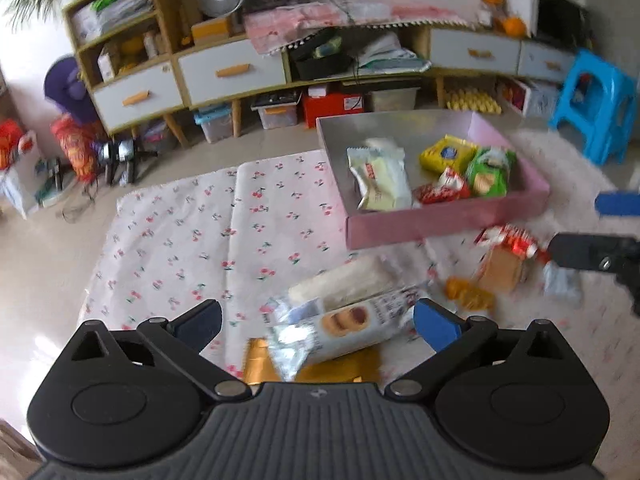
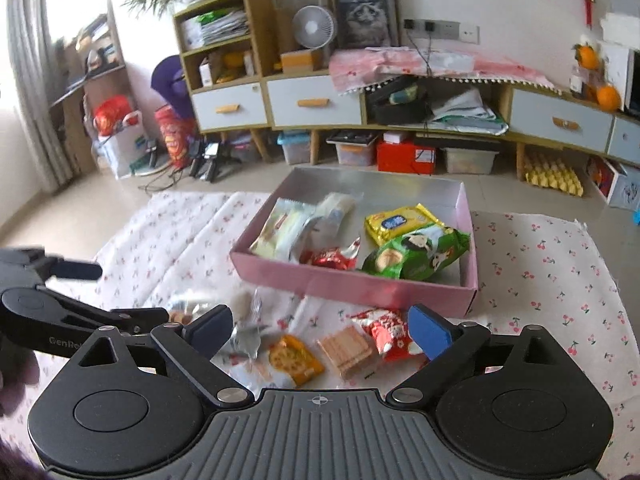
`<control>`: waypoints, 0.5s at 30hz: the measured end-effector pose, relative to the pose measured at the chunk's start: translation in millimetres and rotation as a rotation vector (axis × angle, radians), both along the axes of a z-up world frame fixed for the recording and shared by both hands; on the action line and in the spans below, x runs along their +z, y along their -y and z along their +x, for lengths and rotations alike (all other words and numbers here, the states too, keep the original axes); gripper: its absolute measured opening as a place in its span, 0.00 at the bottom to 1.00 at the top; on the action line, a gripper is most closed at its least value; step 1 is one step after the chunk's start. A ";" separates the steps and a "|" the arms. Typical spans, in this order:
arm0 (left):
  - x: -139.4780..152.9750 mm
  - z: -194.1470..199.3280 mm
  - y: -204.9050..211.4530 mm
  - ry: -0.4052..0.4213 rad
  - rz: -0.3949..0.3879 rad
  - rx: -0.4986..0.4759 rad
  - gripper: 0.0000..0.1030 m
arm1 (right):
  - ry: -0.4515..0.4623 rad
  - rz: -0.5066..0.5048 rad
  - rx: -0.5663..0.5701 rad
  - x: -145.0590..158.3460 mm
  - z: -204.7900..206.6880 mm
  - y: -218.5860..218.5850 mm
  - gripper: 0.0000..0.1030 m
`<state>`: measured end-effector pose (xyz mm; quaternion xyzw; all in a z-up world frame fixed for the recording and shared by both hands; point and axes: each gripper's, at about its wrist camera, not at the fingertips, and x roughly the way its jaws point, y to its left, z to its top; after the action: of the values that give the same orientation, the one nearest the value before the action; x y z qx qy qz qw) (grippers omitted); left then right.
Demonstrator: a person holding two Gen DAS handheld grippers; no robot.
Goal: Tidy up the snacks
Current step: 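Move both tools back over the remaining snacks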
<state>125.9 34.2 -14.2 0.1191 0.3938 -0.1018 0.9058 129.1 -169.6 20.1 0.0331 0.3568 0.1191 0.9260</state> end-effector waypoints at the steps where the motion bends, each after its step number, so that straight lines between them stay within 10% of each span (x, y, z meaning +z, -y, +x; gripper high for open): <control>1: -2.1 -1.4 -2.6 0.012 0.019 -0.003 0.99 | -0.004 -0.003 0.009 -1.8 -1.6 -1.4 0.93; 15: -26.2 -3.7 -47.3 0.014 0.067 -0.087 0.99 | -0.049 -0.143 0.120 -36.2 -16.9 -26.1 0.93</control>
<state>122.2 81.5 -40.4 0.1672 0.3852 -0.1269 0.8986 112.2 -143.5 -16.0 -0.0515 0.3881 0.1478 0.9082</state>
